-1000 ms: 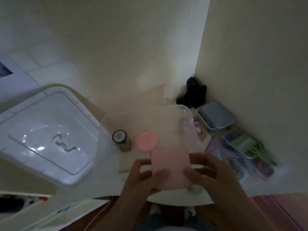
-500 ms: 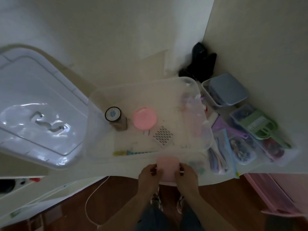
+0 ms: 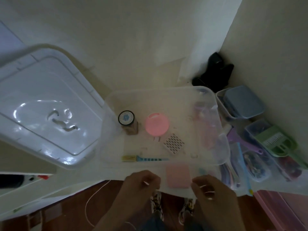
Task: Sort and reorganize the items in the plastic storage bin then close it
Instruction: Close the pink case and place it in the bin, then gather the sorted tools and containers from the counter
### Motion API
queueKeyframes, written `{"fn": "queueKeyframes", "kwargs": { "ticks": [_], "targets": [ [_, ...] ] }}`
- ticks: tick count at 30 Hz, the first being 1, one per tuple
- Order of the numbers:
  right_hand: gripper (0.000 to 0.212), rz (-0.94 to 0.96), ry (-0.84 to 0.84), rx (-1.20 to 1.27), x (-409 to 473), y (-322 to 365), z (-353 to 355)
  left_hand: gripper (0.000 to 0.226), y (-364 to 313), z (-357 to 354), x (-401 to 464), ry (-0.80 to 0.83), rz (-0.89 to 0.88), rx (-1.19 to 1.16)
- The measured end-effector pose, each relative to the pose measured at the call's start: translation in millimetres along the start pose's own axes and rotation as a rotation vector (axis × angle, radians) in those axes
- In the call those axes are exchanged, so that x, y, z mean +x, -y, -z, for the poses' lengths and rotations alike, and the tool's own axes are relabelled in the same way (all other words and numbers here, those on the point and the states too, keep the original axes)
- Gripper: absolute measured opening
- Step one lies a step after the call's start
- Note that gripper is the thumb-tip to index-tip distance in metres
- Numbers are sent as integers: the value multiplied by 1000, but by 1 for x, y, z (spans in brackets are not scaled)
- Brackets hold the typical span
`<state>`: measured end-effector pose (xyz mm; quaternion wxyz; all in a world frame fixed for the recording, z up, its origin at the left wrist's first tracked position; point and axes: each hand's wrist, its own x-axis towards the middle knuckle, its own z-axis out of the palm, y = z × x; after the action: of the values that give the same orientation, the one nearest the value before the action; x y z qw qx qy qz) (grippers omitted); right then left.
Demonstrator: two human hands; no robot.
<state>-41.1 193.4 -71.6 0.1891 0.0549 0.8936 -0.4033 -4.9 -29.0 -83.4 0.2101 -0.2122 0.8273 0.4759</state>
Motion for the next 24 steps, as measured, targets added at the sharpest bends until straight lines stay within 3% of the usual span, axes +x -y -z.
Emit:
{"fn": "queueKeyframes", "kwargs": {
  "ticks": [2, 5, 8, 10, 13, 18, 22, 24],
  "targets": [
    [10, 104, -3, 68, 9, 36, 23, 11, -28, 37, -1, -68, -57, -35],
    [3, 239, 28, -48, 71, 73, 13, 12, -42, 58, 56, -220, -33, -94],
    [31, 122, 192, -269, 163, 72, -33, 50, -35, 42, 141, -150, 256, -392],
    [43, -4, 355, -445, 214, 54, -66, 50, -31, 27, 177, -72, 411, -587],
    [75, -96, 462, -614, 254, 15, -105, 56, -13, 5, 224, -87, 469, -664],
    [57, -105, 343, -675, 253, 4, -123, 80, 6, -13, 273, -162, 441, -783],
    [53, -119, 313, -672, 253, 11, -111, 131, 9, -17, 282, -154, 359, -807],
    [57, -145, 322, -632, 252, 13, -101, 146, 14, -19, 286, -163, 334, -841]
  ]
}}
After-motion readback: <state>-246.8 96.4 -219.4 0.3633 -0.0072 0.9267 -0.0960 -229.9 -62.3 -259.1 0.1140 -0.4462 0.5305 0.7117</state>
